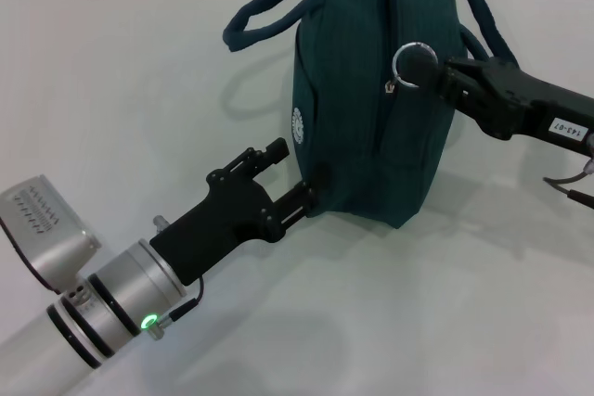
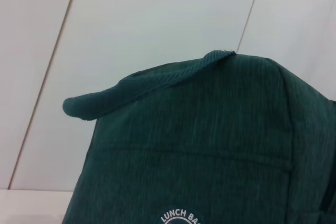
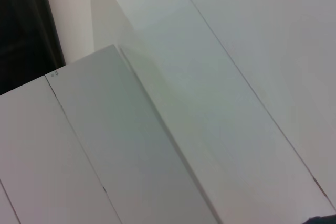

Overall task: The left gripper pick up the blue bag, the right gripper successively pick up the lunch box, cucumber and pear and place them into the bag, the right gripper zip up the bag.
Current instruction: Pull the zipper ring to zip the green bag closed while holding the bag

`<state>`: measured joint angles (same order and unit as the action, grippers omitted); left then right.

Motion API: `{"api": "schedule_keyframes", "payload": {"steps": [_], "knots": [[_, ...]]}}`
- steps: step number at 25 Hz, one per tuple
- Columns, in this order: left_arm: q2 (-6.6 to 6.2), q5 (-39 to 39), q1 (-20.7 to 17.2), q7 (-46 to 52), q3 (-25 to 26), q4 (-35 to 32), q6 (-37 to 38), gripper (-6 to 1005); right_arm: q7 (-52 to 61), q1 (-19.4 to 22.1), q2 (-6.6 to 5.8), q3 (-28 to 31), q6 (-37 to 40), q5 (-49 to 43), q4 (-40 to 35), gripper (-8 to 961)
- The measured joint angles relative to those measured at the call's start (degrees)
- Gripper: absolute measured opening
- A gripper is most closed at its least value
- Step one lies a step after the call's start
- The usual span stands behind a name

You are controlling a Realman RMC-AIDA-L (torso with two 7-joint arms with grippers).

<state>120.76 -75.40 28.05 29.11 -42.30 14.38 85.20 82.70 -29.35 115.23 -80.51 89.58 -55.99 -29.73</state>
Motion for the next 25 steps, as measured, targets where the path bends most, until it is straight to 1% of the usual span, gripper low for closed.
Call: {"api": "schedule_keyframes", "payload": {"steps": [4, 8, 15, 18, 24, 25], "knots": [[0.0, -0.3, 0.2, 0.0, -0.1, -0.3, -0.1, 734, -0.1, 0.0, 0.0, 0.0, -0.3, 0.0, 0.0, 9], [0.0, -0.7, 0.5, -0.1, -0.3, -1.1, -0.2, 584, -0.5, 0.0, -0.05, 0.0, -0.4, 0.1, 0.0, 9], [0.0, -0.8, 2.3, 0.5, -0.4, -1.3, -4.4, 304, -0.5, -0.3, -0.23, 0.0, -0.5, 0.1, 0.0, 9], [0.0, -1.3, 2.5, 0.4, -0.4, -1.4, -4.8, 109, -0.5, -0.3, -0.25, 0.0, -0.5, 0.1, 0.0, 9], [0.0, -1.7, 2.2, 0.1, -0.4, -2.2, -4.8, 81, -0.6, -0.2, -0.48, 0.7, -0.5, 0.3, 0.0, 9], [0.0, -1.8, 1.5, 0.1, -0.5, -3.2, -4.6, 77, -0.6, -0.1, -0.51, 1.3, -0.5, 0.3, 0.0, 9]]}}
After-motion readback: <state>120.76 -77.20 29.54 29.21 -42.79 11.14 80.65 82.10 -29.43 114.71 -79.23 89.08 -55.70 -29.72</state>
